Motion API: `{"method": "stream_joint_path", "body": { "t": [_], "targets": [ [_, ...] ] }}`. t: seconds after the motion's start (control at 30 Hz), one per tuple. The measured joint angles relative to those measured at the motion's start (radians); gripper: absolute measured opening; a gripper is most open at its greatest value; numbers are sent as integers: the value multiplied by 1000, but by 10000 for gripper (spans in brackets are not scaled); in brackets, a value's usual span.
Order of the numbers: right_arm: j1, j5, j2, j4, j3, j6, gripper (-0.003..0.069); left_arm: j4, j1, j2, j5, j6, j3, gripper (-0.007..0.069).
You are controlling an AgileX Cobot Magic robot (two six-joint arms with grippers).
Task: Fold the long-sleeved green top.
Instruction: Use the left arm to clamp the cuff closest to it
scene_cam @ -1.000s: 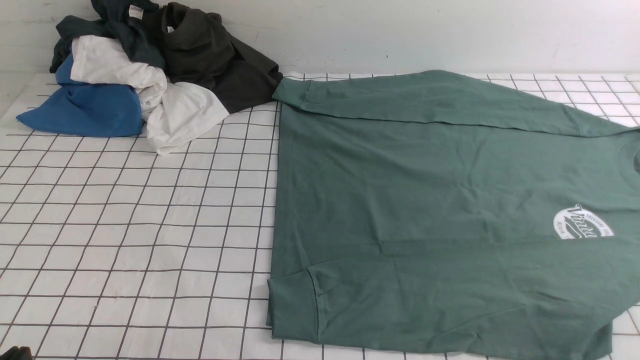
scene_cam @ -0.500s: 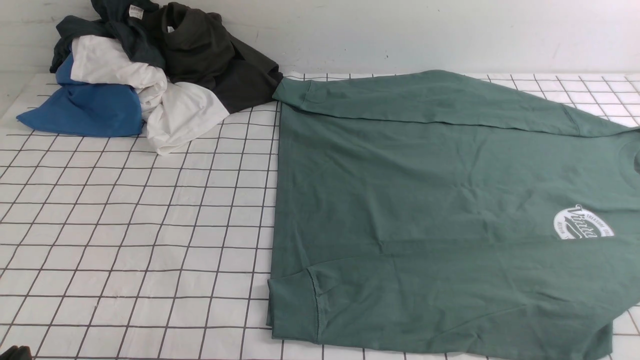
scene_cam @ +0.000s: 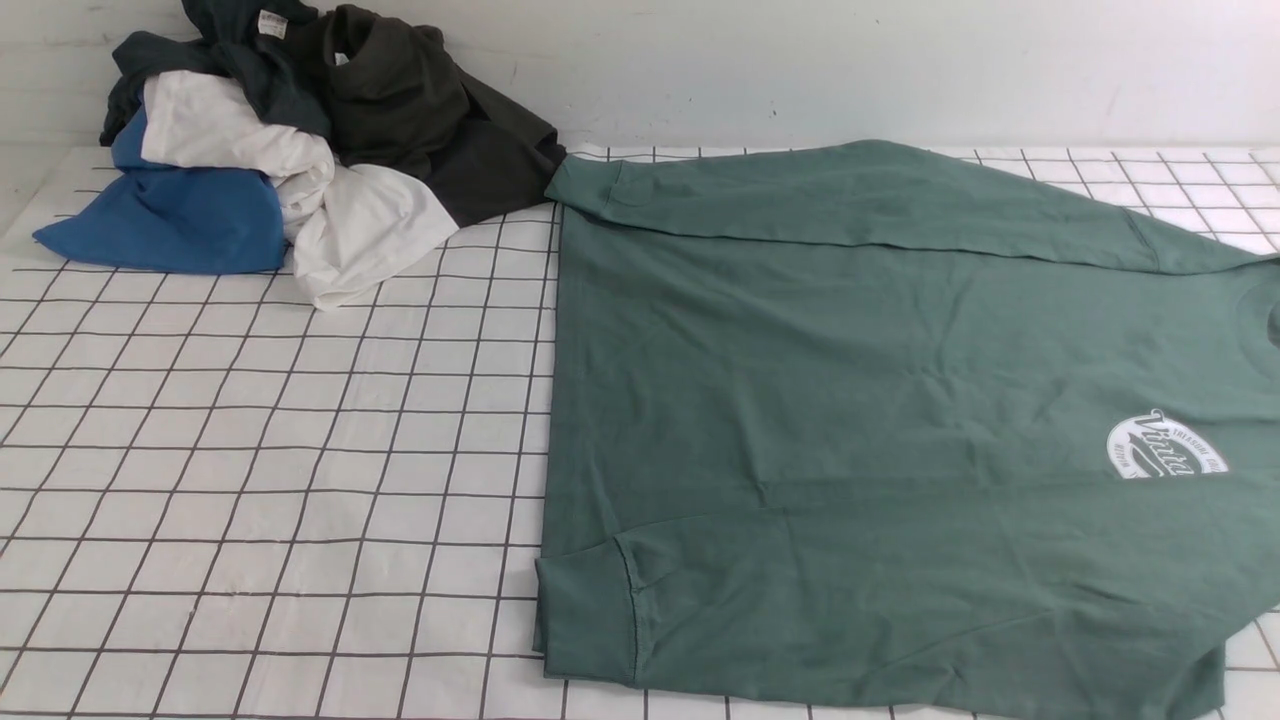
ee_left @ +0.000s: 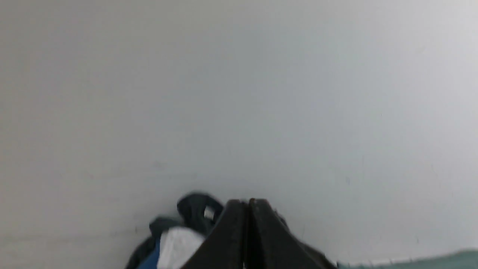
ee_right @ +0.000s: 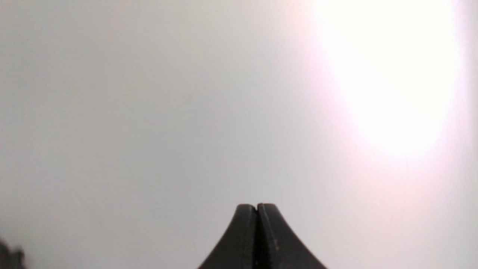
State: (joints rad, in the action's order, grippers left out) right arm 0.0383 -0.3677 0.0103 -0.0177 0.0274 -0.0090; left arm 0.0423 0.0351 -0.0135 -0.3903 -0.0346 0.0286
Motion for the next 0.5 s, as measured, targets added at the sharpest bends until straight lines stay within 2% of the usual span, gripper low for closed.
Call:
{"method": "stream_joint_path", "body": {
  "t": [0.07, 0.23, 0.37, 0.5],
  "targets": [
    [0, -145, 0, 0, 0, 50, -14, 0, 0, 0, -75, 24, 0, -5],
    [1, -235, 0, 0, 0, 128, -14, 0, 0, 0, -162, 69, -2, -5],
    [1, -162, -4, -18, -87, 157, -14, 0, 0, 107, -94, 126, -177, -5],
    [1, -24, -57, -104, -232, 157, -13, 0, 0, 304, 36, 132, -397, -5]
  ]
}}
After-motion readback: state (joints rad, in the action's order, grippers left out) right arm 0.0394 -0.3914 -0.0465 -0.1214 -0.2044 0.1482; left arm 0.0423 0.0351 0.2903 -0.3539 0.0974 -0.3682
